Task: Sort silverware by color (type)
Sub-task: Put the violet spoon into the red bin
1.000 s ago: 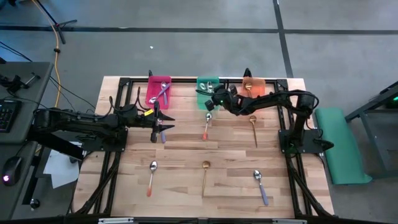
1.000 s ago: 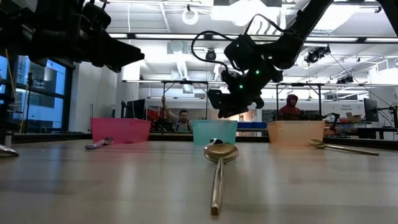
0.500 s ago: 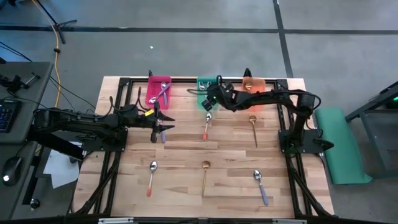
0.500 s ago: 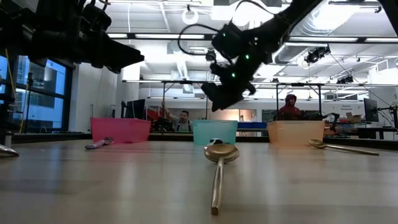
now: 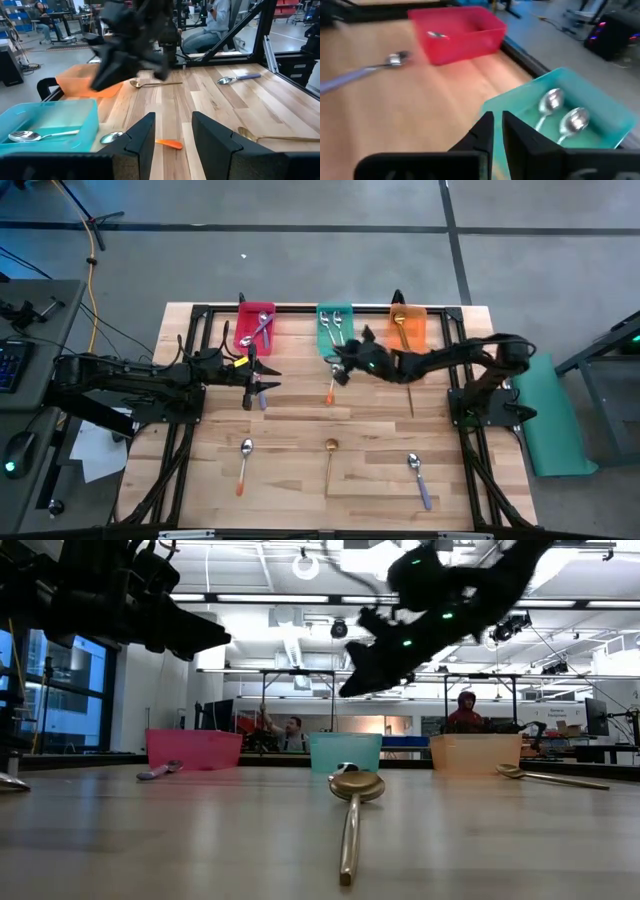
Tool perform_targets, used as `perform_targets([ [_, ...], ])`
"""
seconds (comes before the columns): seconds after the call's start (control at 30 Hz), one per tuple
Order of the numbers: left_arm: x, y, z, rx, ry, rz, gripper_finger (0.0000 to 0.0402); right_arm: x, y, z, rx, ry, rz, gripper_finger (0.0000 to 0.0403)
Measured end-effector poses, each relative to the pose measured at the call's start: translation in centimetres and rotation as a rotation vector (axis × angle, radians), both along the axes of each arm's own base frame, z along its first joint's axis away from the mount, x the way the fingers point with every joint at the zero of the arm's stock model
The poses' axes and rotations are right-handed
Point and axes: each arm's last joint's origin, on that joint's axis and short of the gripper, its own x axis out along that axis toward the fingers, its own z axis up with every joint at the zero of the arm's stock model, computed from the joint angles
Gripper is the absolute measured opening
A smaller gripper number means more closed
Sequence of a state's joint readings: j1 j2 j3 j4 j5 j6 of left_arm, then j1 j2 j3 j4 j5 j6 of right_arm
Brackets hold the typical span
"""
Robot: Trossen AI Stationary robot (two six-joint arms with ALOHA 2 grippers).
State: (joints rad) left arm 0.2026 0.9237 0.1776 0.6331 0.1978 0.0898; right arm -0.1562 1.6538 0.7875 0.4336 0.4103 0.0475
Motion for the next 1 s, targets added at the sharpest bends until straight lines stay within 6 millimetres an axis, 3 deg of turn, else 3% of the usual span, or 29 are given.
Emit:
perform_targets([
  [0.3, 0.0, 0.0, -0.1, -0.002, 0.010, -0.001, 0.0122, -5.3, 6.7, 1.1, 0.098, -0.085, 0.074, 0.0002],
  [0.7, 0.0, 0.0, -0.2, -0.004, 0.017, -0.001, 0.0122, -9.9, 13.6, 0.7, 0.445, 0.236, -0.033, 0.0000],
  [1.0, 0.0, 0.0, -0.2, -0.003, 0.017, 0.000, 0.0122, -13.7, 19.6, 3.4, 0.710, 0.366, -0.116, 0.0000],
])
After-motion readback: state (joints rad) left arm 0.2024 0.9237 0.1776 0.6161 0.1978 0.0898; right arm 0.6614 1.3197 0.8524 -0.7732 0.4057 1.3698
